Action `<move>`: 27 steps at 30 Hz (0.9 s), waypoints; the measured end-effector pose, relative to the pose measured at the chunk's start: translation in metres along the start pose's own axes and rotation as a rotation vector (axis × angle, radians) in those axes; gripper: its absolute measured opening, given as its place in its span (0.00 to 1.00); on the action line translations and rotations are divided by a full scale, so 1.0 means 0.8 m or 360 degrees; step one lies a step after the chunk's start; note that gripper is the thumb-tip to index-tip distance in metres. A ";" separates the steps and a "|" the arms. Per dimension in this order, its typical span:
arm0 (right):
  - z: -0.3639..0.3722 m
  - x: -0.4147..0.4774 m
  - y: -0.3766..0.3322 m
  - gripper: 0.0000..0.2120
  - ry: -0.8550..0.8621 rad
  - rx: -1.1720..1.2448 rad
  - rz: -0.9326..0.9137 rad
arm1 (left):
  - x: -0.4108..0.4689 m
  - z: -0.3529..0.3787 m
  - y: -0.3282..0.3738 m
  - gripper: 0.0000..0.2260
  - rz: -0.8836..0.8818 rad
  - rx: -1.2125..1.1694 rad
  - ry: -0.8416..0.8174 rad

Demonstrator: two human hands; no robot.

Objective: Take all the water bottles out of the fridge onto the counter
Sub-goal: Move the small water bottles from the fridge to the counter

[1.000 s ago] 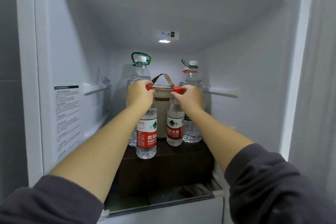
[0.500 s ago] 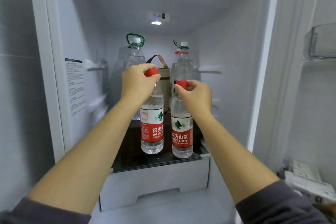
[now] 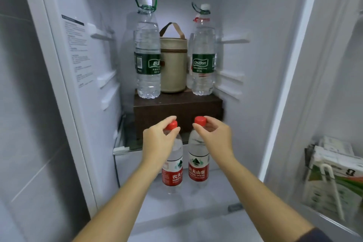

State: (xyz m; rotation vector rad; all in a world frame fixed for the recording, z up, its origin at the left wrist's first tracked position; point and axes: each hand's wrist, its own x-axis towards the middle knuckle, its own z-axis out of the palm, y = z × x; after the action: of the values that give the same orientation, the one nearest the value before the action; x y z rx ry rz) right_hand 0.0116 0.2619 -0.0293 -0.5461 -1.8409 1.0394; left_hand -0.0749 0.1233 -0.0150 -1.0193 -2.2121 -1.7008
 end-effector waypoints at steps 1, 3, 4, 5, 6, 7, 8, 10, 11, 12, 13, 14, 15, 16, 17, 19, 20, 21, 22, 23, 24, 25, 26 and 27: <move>0.002 -0.005 0.004 0.15 -0.0001 -0.0018 0.0017 | -0.004 0.004 -0.009 0.17 -0.0028 -0.0007 -0.0008; 0.006 -0.012 0.011 0.14 -0.0003 -0.0035 0.0032 | -0.012 0.012 -0.025 0.17 -0.0085 -0.0014 -0.0022; 0.008 -0.015 0.014 0.14 -0.0002 -0.0024 0.0040 | -0.015 0.015 -0.032 0.17 -0.0109 -0.0021 -0.0019; 0.009 -0.016 0.018 0.14 0.0000 -0.0007 0.0053 | -0.017 0.018 -0.038 0.17 -0.0128 -0.0032 -0.0010; 0.011 -0.017 0.022 0.14 0.0002 0.0009 0.0069 | -0.018 0.020 -0.043 0.17 -0.0141 -0.0046 0.0003; 0.013 -0.017 0.026 0.13 0.0004 0.0019 0.0082 | -0.018 0.022 -0.046 0.17 -0.0149 -0.0060 0.0012; 0.015 -0.017 0.031 0.13 0.0011 0.0022 0.0091 | -0.018 0.023 -0.049 0.17 -0.0150 -0.0067 0.0013; 0.019 -0.016 0.041 0.12 0.0023 0.0007 0.0106 | -0.017 0.024 -0.053 0.17 -0.0135 -0.0057 0.0017; 0.021 -0.017 0.045 0.13 0.0027 0.0007 0.0112 | -0.015 0.025 -0.055 0.17 -0.0124 -0.0049 0.0022; 0.023 -0.017 0.049 0.14 0.0033 0.0011 0.0118 | -0.014 0.025 -0.057 0.17 -0.0112 -0.0044 0.0027; 0.025 -0.017 0.052 0.15 0.0036 0.0017 0.0122 | -0.013 0.025 -0.060 0.17 -0.0099 -0.0046 0.0028; 0.026 -0.017 0.054 0.14 0.0035 0.0020 0.0121 | -0.012 0.026 -0.062 0.17 -0.0087 -0.0051 0.0027; 0.028 -0.017 0.056 0.14 0.0033 0.0022 0.0118 | -0.011 0.028 -0.065 0.17 -0.0078 -0.0055 0.0022; 0.028 -0.016 0.058 0.15 0.0033 0.0023 0.0114 | -0.010 0.029 -0.067 0.17 -0.0071 -0.0052 0.0016; 0.029 -0.016 0.060 0.15 0.0032 0.0024 0.0116 | -0.010 0.031 -0.070 0.17 -0.0066 -0.0048 0.0011; 0.028 -0.016 0.065 0.17 0.0012 0.0030 0.0125 | -0.010 0.032 -0.074 0.18 -0.0064 -0.0059 0.0000; 0.028 -0.017 0.068 0.17 -0.0015 0.0034 0.0130 | -0.010 0.033 -0.077 0.19 -0.0058 -0.0082 -0.0006; 0.027 -0.018 0.072 0.17 -0.0051 0.0038 0.0140 | -0.012 0.033 -0.081 0.21 -0.0056 -0.0113 -0.0012; 0.025 -0.021 0.076 0.18 -0.0089 0.0044 0.0158 | -0.015 0.032 -0.085 0.23 -0.0064 -0.0144 -0.0019; 0.024 -0.026 0.081 0.19 -0.0120 0.0053 0.0186 | -0.019 0.032 -0.090 0.25 -0.0086 -0.0170 -0.0023; 0.022 -0.031 0.087 0.19 -0.0146 0.0067 0.0221 | -0.024 0.032 -0.096 0.27 -0.0116 -0.0182 -0.0020; 0.020 -0.036 0.092 0.20 -0.0173 0.0089 0.0255 | -0.030 0.032 -0.103 0.29 -0.0149 -0.0189 -0.0012; 0.018 -0.042 0.098 0.20 -0.0204 0.0117 0.0283 | -0.036 0.032 -0.110 0.30 -0.0186 -0.0198 -0.0007; 0.017 -0.048 0.103 0.21 -0.0237 0.0142 0.0304 | -0.043 0.033 -0.119 0.31 -0.0226 -0.0216 -0.0012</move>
State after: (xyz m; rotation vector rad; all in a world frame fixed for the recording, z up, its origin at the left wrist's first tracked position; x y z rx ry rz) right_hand 0.0134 0.2735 -0.1203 -0.6144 -1.8882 1.3144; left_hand -0.0997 0.1220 -0.1162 -0.9180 -2.2490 -1.9333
